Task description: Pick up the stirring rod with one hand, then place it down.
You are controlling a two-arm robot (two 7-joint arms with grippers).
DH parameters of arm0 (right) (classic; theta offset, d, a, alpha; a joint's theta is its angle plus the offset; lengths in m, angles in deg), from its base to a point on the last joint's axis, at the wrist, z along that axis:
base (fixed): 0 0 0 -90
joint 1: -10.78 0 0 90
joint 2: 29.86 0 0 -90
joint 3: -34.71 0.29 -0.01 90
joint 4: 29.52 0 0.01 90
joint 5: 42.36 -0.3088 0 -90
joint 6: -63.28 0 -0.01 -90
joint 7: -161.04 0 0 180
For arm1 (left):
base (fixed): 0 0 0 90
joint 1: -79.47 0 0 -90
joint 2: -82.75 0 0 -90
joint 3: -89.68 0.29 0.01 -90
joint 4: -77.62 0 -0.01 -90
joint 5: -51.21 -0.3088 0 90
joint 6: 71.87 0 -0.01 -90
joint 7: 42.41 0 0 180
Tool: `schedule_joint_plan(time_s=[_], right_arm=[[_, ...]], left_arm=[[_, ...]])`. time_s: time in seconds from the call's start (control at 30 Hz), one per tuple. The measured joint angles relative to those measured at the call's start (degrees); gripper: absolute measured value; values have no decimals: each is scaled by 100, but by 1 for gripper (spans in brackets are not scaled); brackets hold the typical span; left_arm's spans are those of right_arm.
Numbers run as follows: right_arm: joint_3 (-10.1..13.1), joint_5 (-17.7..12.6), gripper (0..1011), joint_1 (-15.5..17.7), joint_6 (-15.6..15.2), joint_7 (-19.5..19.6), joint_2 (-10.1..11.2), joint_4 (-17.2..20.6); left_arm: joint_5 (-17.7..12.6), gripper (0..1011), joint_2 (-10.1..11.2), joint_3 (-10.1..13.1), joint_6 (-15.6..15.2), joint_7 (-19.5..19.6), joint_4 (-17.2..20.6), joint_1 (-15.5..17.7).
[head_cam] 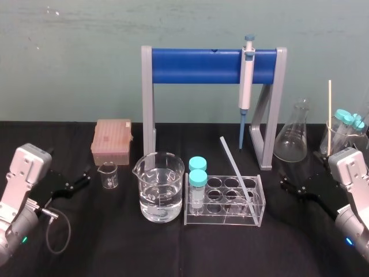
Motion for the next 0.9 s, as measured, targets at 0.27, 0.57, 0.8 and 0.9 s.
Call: schedule_joint_plan(time_s=[0.27, 0.57, 0.8, 0.9], right_arm=[[172, -115, 1000, 168, 242, -339, 70, 249], [222, -349, 1000, 270, 719, -1176, 202, 629], [136, -597, 1000, -56, 773, -1861, 36, 424], [103, -761, 1000, -273, 725, -2174, -107, 201]], left_arm=[[0, 1000, 0, 0, 0, 0, 0, 0], [0, 1000, 0, 0, 0, 0, 0, 0], [0, 1000, 0, 0, 0, 0, 0, 1], [0, 1000, 0, 0, 0, 0, 0, 0]])
